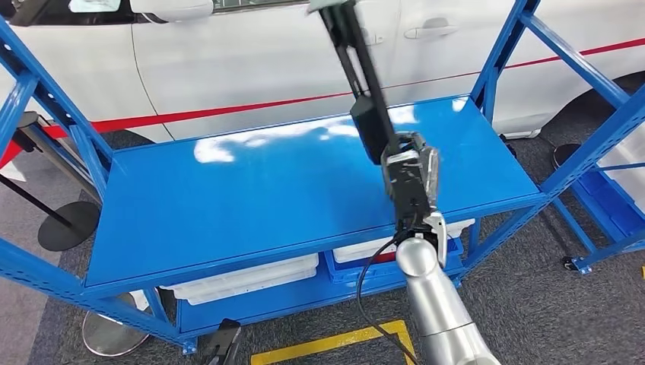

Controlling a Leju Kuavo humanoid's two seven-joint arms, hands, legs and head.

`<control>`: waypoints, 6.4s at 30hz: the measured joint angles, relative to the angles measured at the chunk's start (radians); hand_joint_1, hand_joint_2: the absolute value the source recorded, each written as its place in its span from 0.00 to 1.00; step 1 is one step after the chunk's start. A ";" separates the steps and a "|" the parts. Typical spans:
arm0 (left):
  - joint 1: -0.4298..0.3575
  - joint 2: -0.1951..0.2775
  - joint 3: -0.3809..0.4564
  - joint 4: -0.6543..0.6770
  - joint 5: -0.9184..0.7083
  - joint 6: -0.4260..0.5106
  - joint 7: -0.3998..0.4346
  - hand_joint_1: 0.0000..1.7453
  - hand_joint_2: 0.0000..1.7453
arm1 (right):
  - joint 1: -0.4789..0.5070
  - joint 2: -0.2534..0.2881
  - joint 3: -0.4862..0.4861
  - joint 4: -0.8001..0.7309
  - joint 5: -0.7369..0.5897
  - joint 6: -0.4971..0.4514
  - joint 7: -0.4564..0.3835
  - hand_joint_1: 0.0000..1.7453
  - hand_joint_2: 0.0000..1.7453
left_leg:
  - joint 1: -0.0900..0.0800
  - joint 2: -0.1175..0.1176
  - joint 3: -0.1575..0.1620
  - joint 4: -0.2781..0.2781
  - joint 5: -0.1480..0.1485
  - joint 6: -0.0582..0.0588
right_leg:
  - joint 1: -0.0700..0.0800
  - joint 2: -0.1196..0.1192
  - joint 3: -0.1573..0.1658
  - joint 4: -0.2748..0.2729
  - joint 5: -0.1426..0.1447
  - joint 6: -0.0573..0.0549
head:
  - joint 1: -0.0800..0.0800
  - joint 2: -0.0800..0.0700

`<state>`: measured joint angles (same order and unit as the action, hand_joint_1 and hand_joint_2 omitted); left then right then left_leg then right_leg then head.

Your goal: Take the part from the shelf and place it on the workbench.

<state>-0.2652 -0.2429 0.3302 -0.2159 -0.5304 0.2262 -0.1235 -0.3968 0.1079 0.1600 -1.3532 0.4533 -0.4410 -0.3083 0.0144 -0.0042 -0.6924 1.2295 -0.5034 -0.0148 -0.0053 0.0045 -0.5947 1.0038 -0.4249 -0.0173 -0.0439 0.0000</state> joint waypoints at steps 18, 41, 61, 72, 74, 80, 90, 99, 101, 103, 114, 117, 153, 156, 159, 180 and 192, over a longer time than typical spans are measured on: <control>0.025 0.021 0.105 0.000 0.096 0.071 -0.041 0.00 0.00 | 0.085 -0.115 -0.007 -0.368 -0.493 0.142 -0.086 1.00 1.00 | -0.006 -0.004 0.092 -0.203 0.075 0.042 | -0.008 0.000 -0.021 0.054 -0.017 0.050 | 0.000 0.000; 0.031 0.082 0.100 0.000 0.011 0.094 -0.246 0.00 0.00 | 0.243 -0.124 0.024 -0.543 -0.472 0.223 -0.155 1.00 1.00 | -0.008 0.006 0.146 -0.223 0.045 0.056 | -0.009 -0.004 -0.133 0.138 -0.047 0.060 | 0.000 0.000; 0.142 0.137 0.091 -0.018 0.045 0.125 -0.573 0.00 0.00 | 0.315 -0.143 -0.006 -0.539 -0.522 0.266 -0.228 1.00 1.00 | -0.004 0.006 0.021 0.072 -0.042 -0.005 | 0.001 -0.011 -0.045 -0.007 0.038 -0.005 | -0.001 0.000; 0.113 0.144 0.025 -0.052 0.071 0.102 -0.579 0.00 0.00 | 0.453 -0.188 -0.081 -0.551 -0.610 0.281 -0.300 1.00 1.00 | -0.011 0.029 0.189 -0.243 0.021 0.056 | -0.008 0.005 -0.134 0.118 -0.029 0.057 | 0.000 0.000; 0.104 0.149 0.007 -0.052 0.063 0.104 -0.579 0.00 0.00 | 0.489 -0.188 -0.113 -0.560 -0.611 0.287 -0.303 1.00 1.00 | -0.013 0.044 0.155 -0.241 0.047 0.059 | -0.012 0.003 -0.162 0.252 -0.109 0.067 | 0.000 0.000; 0.090 0.170 -0.031 -0.052 0.045 0.106 -0.579 0.00 0.00 | 0.578 -0.188 -0.211 -0.584 -0.621 0.315 -0.311 1.00 1.00 | -0.018 0.100 0.074 -0.221 0.101 0.041 | -0.010 -0.072 0.070 0.068 -0.066 0.062 | -0.001 0.000; 0.094 0.186 -0.055 -0.051 0.056 0.102 -0.578 0.00 0.00 | 0.659 -0.177 -0.348 -0.609 -0.636 0.377 -0.309 1.00 1.00 | -0.011 0.014 0.020 0.049 -0.108 0.008 | 0.006 0.008 0.001 -0.017 0.012 -0.010 | -0.002 0.000; 0.109 0.189 -0.074 -0.066 0.125 0.028 -0.579 0.00 0.00 | 0.702 -0.164 -0.426 -0.625 -0.635 0.405 -0.301 1.00 1.00 | -0.025 -0.053 0.271 -0.266 -0.046 0.055 | 0.006 0.115 -0.092 -0.006 0.106 0.026 | -0.002 0.000; 0.117 0.189 -0.076 -0.059 0.148 0.004 -0.568 0.00 0.00 | 0.721 -0.158 -0.440 -0.637 -0.634 0.405 -0.301 1.00 1.00 | -0.022 -0.025 0.263 -0.274 -0.025 0.062 | 0.005 0.083 -0.112 0.032 0.075 0.033 | -0.001 0.000; 0.136 0.195 -0.076 -0.048 0.157 0.004 -0.545 0.00 0.00 | 0.728 -0.152 -0.450 -0.643 -0.633 0.406 -0.301 1.00 1.00 | -0.020 0.008 0.248 -0.277 -0.010 0.063 | -0.001 0.028 -0.156 0.150 -0.011 0.042 | -0.001 0.000; 0.203 0.251 -0.053 -0.008 0.190 0.045 -0.471 0.00 0.00 | 0.716 -0.147 -0.491 -0.648 -0.630 0.404 -0.302 1.00 1.00 | -0.011 0.141 0.209 -0.244 -0.002 0.004 | -0.020 -0.050 0.019 0.015 -0.031 0.034 | -0.002 0.000; 0.206 0.256 -0.048 -0.004 0.193 0.031 -0.439 0.00 0.00 | 0.710 -0.146 -0.499 -0.651 -0.630 0.404 -0.303 1.00 1.00 | -0.003 0.070 0.172 -0.159 -0.062 -0.008 | -0.023 -0.023 0.012 0.008 -0.021 0.009 | -0.001 0.000; 0.259 0.266 0.006 0.030 0.243 -0.153 -0.104 0.00 0.00 | 0.668 -0.194 -0.475 -0.650 -0.558 0.389 -0.330 1.00 1.00 | -0.004 0.008 0.077 0.025 -0.107 -0.002 | -0.001 0.054 0.001 0.015 -0.017 -0.011 | -0.001 0.000; 0.258 0.260 0.031 0.031 0.292 -0.192 -0.028 0.00 0.00 | 0.657 -0.200 -0.468 -0.643 -0.564 0.387 -0.331 1.00 1.00 | -0.003 -0.046 0.141 -0.160 -0.002 0.009 | 0.001 0.096 -0.002 0.023 -0.018 -0.005 | -0.001 0.000; 0.252 0.251 0.080 0.033 0.365 -0.248 0.077 0.00 0.00 | 0.645 -0.216 -0.452 -0.632 -0.572 0.389 -0.331 1.00 1.00 | -0.007 -0.058 0.159 -0.215 0.012 0.019 | -0.006 0.134 -0.013 0.025 -0.012 0.016 | -0.001 0.000; 0.245 0.224 0.168 0.033 0.370 -0.272 0.093 0.00 0.00 | 0.654 -0.255 -0.441 -0.609 -0.584 0.412 -0.335 1.00 1.00 | -0.004 0.019 0.090 -0.018 -0.114 -0.006 | -0.010 0.005 0.012 0.008 -0.029 -0.003 | -0.002 0.000; 0.238 0.220 0.158 0.033 0.334 -0.254 0.056 0.00 0.00 | 0.708 -0.217 -0.446 -0.648 -0.548 0.446 -0.352 1.00 1.00 | -0.007 -0.027 0.168 -0.228 0.020 0.038 | -0.012 0.118 -0.007 0.028 -0.029 0.035 | -0.001 0.000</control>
<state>-0.0269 -0.0226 0.4884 -0.1827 -0.1968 -0.0282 -0.0672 0.3107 -0.1090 -0.2858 -2.0012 -0.0951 0.0053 -0.6600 0.0070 -0.0317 -0.5240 1.0012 -0.4834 0.0231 -0.0170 0.1225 -0.6014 1.0321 -0.4540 0.0181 -0.0451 0.0000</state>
